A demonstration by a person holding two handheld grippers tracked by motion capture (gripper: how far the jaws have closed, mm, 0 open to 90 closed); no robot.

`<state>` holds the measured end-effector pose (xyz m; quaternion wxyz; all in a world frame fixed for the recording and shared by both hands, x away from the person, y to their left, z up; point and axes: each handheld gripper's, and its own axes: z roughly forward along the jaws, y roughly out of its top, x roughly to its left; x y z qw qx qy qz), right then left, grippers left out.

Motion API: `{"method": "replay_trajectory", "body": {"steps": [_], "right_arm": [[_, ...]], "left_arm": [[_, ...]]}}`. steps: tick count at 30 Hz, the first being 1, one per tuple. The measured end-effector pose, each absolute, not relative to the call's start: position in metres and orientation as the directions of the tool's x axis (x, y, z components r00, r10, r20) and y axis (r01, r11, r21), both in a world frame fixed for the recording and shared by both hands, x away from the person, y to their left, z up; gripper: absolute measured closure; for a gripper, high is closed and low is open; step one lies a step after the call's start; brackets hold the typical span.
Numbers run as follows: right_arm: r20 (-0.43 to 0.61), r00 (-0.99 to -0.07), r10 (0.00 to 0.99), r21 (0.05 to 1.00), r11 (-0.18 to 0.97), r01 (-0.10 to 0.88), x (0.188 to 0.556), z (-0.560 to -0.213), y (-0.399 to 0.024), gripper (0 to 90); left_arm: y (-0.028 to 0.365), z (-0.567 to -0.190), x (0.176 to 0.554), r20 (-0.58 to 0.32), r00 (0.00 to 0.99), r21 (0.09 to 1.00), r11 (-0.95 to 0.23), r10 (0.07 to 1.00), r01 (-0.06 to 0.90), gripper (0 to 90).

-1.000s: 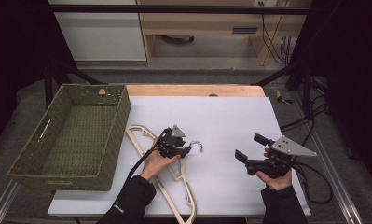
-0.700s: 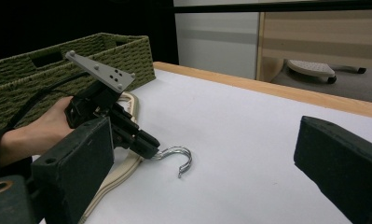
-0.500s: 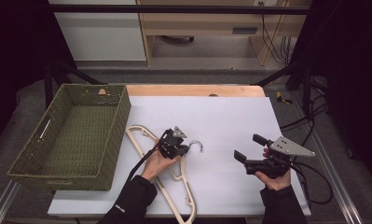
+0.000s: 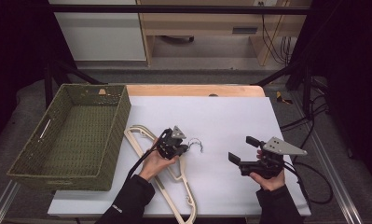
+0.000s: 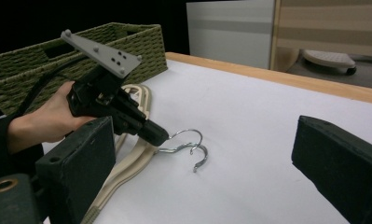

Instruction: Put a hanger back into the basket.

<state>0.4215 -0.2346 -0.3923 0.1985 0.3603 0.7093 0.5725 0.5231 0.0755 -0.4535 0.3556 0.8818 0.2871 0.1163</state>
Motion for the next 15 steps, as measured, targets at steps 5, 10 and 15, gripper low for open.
{"method": "replay_trajectory", "body": {"steps": [5, 10, 15], "right_arm": [[0.139, -0.677, 0.723, 0.949, 0.098, 0.3, 0.423, -0.396, -0.228, 8.2], [0.178, -0.693, 0.699, 0.94, 0.088, 0.33, 0.425, -0.401, -0.215, 9.9], [0.196, -0.716, 0.67, 0.928, 0.108, 0.356, 0.425, -0.406, -0.198, 11.3]], "left_arm": [[0.078, -0.447, 0.518, 0.009, 0.809, 0.714, -0.57, 0.588, 0.407, 88.6], [0.081, -0.436, 0.511, 0.023, 0.803, 0.731, -0.558, 0.595, 0.392, 88.7], [0.087, -0.426, 0.502, 0.027, 0.794, 0.752, -0.536, 0.608, 0.385, 88.7]]}}
